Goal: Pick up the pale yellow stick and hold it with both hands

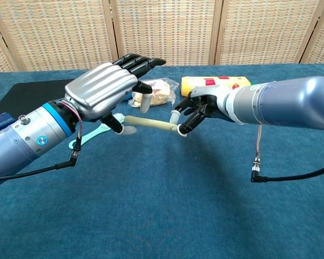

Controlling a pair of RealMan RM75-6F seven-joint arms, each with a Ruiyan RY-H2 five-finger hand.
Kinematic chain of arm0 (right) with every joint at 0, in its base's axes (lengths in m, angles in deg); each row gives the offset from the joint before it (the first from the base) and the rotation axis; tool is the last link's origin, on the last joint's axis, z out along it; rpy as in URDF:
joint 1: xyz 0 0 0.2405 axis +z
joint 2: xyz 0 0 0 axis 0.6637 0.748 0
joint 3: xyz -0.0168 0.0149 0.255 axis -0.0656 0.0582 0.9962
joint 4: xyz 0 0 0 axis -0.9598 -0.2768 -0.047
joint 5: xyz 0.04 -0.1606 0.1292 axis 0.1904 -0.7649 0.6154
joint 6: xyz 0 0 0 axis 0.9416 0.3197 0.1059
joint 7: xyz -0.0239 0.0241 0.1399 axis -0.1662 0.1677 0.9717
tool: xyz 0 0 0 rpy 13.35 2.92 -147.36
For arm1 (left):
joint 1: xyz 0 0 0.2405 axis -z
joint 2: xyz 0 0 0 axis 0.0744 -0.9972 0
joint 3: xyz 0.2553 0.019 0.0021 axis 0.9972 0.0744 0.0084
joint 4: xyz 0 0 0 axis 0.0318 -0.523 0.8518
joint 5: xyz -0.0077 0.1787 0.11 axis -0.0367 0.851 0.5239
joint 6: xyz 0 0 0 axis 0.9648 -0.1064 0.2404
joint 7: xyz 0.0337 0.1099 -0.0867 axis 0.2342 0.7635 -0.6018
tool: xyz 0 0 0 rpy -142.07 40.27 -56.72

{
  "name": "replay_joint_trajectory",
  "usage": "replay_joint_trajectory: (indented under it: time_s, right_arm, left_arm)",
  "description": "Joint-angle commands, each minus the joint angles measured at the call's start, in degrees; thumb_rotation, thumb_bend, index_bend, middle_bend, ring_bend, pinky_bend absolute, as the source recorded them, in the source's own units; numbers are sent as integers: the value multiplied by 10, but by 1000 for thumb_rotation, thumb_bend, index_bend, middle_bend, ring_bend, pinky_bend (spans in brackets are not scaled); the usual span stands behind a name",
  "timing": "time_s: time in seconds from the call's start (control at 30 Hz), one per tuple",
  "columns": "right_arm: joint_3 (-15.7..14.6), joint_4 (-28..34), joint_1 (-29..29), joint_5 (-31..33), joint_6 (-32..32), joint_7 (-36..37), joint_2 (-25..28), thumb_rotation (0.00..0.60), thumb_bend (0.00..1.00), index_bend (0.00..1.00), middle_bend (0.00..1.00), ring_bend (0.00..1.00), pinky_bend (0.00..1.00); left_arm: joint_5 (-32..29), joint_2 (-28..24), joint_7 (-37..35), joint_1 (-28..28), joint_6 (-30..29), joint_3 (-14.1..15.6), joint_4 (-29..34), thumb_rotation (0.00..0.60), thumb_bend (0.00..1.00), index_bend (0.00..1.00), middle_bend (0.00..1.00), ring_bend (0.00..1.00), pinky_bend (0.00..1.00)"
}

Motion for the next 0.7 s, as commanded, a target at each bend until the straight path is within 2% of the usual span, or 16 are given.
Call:
replay_joint_trajectory:
  time_s: [0.03,0.1,0.47,0.7]
  right_arm:
    - [-1,1,-1,-2,-1,3,2,600,672,721,82,0,0]
    - [-1,1,-1,-2,-1,5,3,600,672,721,82,0,0]
    - [-6,3,0,-6,-1,12,6,600,672,722,82,0,0]
    - [-9,3,0,-7,0,15,7,600,672,725,82,0,0]
  left_arm:
    - [-3,1,4,2,1,0,1,600,224,578,0,0,0]
    - [-5,1,7,3,3,0,1,600,258,581,0,0,0]
    - [-16,0,25,7,10,-1,13,600,261,578,0,0,0]
    - [-22,-2,34,10,13,0,17,600,315,583,0,0,0]
